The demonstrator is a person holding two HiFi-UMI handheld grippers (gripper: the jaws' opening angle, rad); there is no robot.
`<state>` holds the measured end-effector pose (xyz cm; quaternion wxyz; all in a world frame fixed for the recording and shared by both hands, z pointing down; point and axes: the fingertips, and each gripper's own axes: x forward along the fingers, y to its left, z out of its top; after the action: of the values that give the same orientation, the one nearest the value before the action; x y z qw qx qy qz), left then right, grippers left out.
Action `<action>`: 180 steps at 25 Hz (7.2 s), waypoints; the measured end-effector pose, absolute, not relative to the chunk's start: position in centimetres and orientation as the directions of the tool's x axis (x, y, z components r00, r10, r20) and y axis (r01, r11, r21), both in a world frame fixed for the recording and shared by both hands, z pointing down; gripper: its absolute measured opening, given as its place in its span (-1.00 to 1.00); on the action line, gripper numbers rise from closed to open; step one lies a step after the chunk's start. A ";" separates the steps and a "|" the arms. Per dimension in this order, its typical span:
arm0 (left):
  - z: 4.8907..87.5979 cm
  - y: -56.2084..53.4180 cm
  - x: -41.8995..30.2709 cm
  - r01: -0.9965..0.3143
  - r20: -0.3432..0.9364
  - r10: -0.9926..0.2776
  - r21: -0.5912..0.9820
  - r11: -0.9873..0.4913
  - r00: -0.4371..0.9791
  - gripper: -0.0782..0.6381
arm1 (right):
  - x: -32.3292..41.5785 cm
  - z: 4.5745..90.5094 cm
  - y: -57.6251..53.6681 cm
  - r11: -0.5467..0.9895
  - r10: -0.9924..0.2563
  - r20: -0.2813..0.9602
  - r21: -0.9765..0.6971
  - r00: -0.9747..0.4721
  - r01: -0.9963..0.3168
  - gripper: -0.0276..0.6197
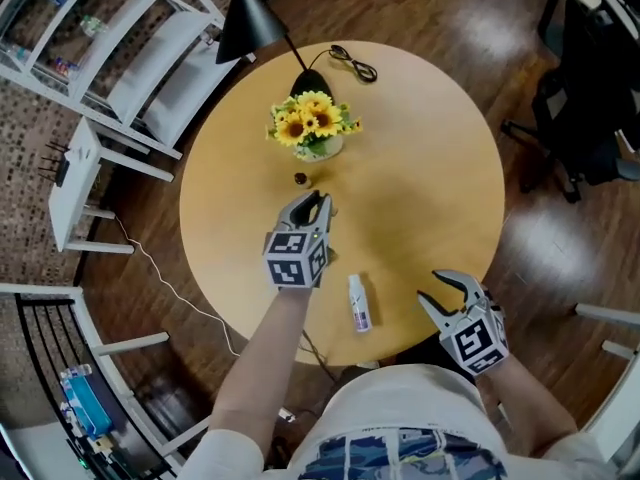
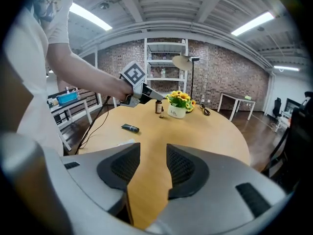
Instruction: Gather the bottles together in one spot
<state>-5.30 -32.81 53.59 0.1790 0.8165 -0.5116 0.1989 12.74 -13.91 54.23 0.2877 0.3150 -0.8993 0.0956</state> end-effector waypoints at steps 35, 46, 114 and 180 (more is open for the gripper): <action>55.5 -36.9 -9.4 -0.941 0.450 -0.862 -0.118 -0.316 0.233 -0.44 | 15.1 56.3 -15.6 0.788 -0.463 0.631 -0.029 -0.622 -0.615 -0.31; 49.7 -15.6 -13.5 -0.949 0.460 -0.833 0.076 -0.306 0.306 -0.44 | 7.9 51.8 -8.3 0.828 -0.464 0.555 -0.006 -0.691 -0.561 -0.31; 50.5 0.0 -10.9 -0.864 0.575 -0.646 0.367 -0.346 0.503 -0.42 | 0.6 63.2 -4.9 0.618 -0.239 0.566 -0.538 -0.789 -0.574 -0.28; 57.3 -43.3 -3.2 -0.978 0.412 -0.892 -0.012 -0.208 0.184 -0.44 | 19.6 55.2 -14.6 0.669 -0.459 0.500 -0.350 -0.735 -0.656 0.17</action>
<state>-3.19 -43.29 57.33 0.1280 0.7588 -0.6162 0.1677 19.59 -14.56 55.17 0.1885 0.3117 -0.8939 0.2613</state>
